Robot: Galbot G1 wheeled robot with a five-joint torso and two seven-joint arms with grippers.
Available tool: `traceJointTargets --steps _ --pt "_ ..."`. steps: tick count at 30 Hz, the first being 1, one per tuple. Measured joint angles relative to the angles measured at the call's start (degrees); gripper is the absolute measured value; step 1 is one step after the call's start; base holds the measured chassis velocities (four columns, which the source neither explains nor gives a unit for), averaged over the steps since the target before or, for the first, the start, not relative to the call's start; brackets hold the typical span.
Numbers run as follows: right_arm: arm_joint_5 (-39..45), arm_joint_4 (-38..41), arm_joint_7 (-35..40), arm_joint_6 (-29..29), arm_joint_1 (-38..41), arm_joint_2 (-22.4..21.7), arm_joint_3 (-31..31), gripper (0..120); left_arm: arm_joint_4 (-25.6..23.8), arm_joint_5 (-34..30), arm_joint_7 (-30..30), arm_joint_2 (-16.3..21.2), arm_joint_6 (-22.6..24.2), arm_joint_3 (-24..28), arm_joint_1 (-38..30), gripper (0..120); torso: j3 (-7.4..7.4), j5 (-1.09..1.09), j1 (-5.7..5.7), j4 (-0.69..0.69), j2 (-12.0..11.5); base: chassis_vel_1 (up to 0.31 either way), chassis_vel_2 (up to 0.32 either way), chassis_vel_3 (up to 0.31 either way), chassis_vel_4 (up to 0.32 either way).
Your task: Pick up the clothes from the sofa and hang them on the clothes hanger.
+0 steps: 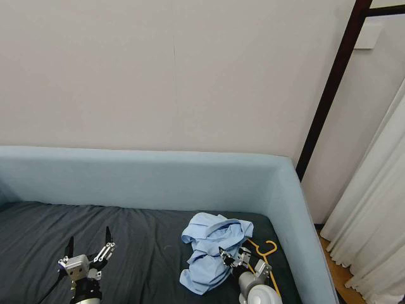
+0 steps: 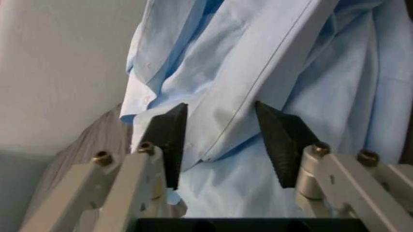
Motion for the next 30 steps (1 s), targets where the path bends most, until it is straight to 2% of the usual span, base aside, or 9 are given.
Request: traceJointTargets --steps 3,7,10,14,16,20,23,25,30 --pt "0.1 -0.3 0.7 -0.1 0.1 0.8 0.1 58 -0.1 0.0 0.0 0.0 0.0 0.0 0.1 100 0.0 0.0 0.0 0.01 0.0 0.0 0.0 0.0 0.0" --pt "0.0 -1.2 2.3 -0.7 0.3 1.4 0.4 64 -0.3 0.0 0.0 0.1 0.0 -0.1 0.3 100 0.0 0.0 0.0 0.01 0.0 0.0 0.0 0.0 0.0" --pt "-0.1 -1.6 2.4 -0.8 0.3 1.5 0.4 59 -0.3 0.0 0.0 0.1 0.0 -0.1 0.3 100 0.0 0.0 0.0 0.0 0.0 0.0 0.0 0.0 0.0" --pt "-0.2 -2.5 2.2 -0.7 0.7 2.0 0.6 39 -0.3 0.0 0.0 0.1 0.0 -0.1 0.3 100 0.0 0.0 0.0 0.0 0.0 0.0 0.0 0.0 0.0" --pt "-0.2 -2.5 2.2 -0.7 0.8 2.0 0.6 37 -0.3 0.0 0.0 0.1 0.0 -0.1 0.3 100 0.0 0.0 0.0 0.0 0.0 0.0 0.0 0.0 0.0" --pt "-0.6 -2.6 1.1 0.1 0.8 1.9 0.5 18 -0.2 0.0 0.0 0.1 -0.1 0.0 0.2 100 0.0 0.0 0.0 0.0 0.0 0.0 0.0 0.0 0.0" --pt "-0.9 -2.8 0.6 0.7 0.8 1.9 0.5 11 -0.2 0.0 0.0 0.1 -0.1 0.0 0.2 100 0.0 0.0 0.0 0.0 0.0 0.0 0.0 0.0 0.0" --pt "-1.3 -2.9 0.2 1.4 0.8 1.9 0.4 0 -0.1 0.0 0.0 0.1 -0.1 0.0 0.2 100 0.0 0.0 0.0 0.0 0.0 0.0 0.0 0.0 0.0" --pt "-2.1 -1.6 0.5 2.6 0.5 1.4 0.2 0 -0.1 0.0 0.0 0.3 -0.1 0.0 0.2 100 0.0 0.01 0.0 0.0 0.0 0.0 0.0 0.0 0.0"
